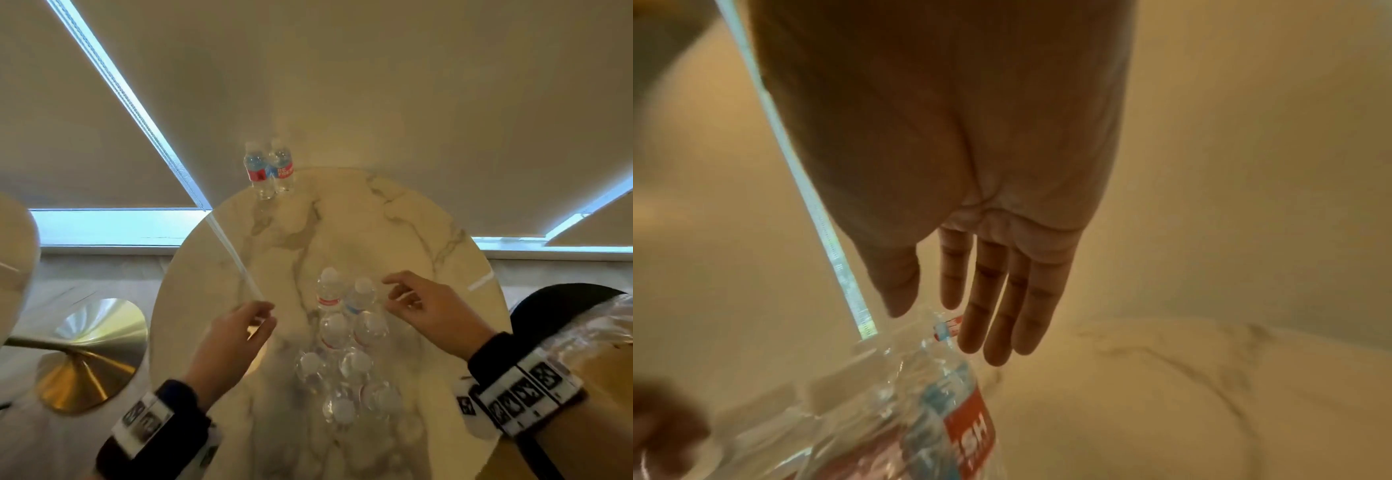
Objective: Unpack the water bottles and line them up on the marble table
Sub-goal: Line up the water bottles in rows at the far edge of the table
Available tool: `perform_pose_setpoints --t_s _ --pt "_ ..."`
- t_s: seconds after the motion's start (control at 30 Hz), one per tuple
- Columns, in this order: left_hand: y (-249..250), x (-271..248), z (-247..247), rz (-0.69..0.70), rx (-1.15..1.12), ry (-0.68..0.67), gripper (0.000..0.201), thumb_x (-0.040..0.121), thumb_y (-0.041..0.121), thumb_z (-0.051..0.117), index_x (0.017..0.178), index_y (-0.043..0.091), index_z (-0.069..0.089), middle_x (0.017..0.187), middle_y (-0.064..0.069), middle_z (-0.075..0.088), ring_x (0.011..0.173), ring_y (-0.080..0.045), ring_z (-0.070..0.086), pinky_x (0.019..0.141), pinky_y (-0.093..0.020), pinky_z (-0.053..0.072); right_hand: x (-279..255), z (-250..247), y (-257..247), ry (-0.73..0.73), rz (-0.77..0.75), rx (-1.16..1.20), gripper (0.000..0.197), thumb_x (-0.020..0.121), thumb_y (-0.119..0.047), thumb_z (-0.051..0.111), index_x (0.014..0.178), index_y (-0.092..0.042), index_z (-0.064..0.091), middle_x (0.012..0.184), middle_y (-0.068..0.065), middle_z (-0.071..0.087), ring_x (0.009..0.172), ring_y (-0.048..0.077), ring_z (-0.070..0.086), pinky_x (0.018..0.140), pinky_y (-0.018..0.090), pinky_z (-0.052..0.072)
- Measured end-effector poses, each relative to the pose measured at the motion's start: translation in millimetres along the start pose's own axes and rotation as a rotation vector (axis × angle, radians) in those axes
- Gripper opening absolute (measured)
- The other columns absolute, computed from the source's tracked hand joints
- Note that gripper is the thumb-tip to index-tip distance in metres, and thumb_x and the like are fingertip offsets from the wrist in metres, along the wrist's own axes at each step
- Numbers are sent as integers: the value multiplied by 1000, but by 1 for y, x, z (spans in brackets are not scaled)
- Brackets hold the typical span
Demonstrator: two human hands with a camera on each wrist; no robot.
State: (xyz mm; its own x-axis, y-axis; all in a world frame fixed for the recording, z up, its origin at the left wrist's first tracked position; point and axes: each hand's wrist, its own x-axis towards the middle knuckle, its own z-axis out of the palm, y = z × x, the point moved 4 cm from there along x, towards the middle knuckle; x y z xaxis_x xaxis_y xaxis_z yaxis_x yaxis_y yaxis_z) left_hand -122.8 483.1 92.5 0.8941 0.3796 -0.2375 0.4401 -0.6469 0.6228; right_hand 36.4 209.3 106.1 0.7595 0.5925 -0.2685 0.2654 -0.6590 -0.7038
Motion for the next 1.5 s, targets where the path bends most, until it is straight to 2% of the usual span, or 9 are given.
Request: perform_pose_setpoints --t_s 0.17,0.3,0.43,0.57,0.77,0.9,1.2,1.37,1.5 --pt "72 90 27 284 138 -262 53 89 41 71 138 38 53 124 8 55 105 -10 59 91 -26 51 64 12 -29 -304 -154 -405 49 87 -49 64 133 -44 49 109 -6 51 87 14 56 81 30 48" --pt "92 124 43 350 362 -403 41 86 34 74 124 23 64 119 -2 54 102 -22 58 88 -30 47 84 12 -28 -327 -197 -493 36 88 -43 65 120 -29 59 104 -5 47 81 19 57 72 27 41" --pt "96 168 29 327 317 -348 40 86 33 76 120 14 66 117 -8 56 105 -27 59 90 -32 48 125 -10 -21 -203 -155 -461 36 87 -44 66 116 -24 61 96 -9 46 87 20 58 71 26 35" --pt "106 241 9 258 263 -200 36 90 34 71 119 14 67 122 -10 62 112 -25 59 89 -27 43 203 -38 -23 -65 -107 -496 36 88 -39 68 116 -18 62 107 5 57 98 29 59 73 30 35" --pt "116 353 -6 225 339 -43 39 90 36 70 111 4 70 111 -19 68 105 -35 62 86 -37 46 321 -68 -40 81 -9 -452 35 84 -33 74 107 -8 68 95 12 63 100 36 62 71 30 38" --pt "107 394 -10 193 405 14 36 88 40 68 108 11 70 109 -15 67 105 -35 62 91 -44 51 361 -64 -53 106 -48 -432 35 83 -31 75 110 -9 68 109 15 69 101 35 63 74 29 39" --pt "91 411 -19 195 500 40 41 92 30 69 126 8 63 124 -19 59 112 -36 60 92 -38 47 381 -46 -65 135 -82 -404 34 82 -28 76 109 -8 69 106 15 70 88 29 61 71 29 39" --pt "107 368 -33 174 469 67 58 93 38 66 139 6 51 133 -17 54 120 -34 56 99 -40 47 352 -54 -56 118 -12 -367 80 75 -45 81 139 -11 48 125 14 61 114 33 59 89 36 46" --pt "115 293 -37 255 424 166 56 93 49 61 137 14 56 127 -8 61 114 -26 61 95 -37 53 277 -53 -61 83 -81 -328 54 82 -49 72 123 -16 62 108 4 66 95 23 63 82 33 48"
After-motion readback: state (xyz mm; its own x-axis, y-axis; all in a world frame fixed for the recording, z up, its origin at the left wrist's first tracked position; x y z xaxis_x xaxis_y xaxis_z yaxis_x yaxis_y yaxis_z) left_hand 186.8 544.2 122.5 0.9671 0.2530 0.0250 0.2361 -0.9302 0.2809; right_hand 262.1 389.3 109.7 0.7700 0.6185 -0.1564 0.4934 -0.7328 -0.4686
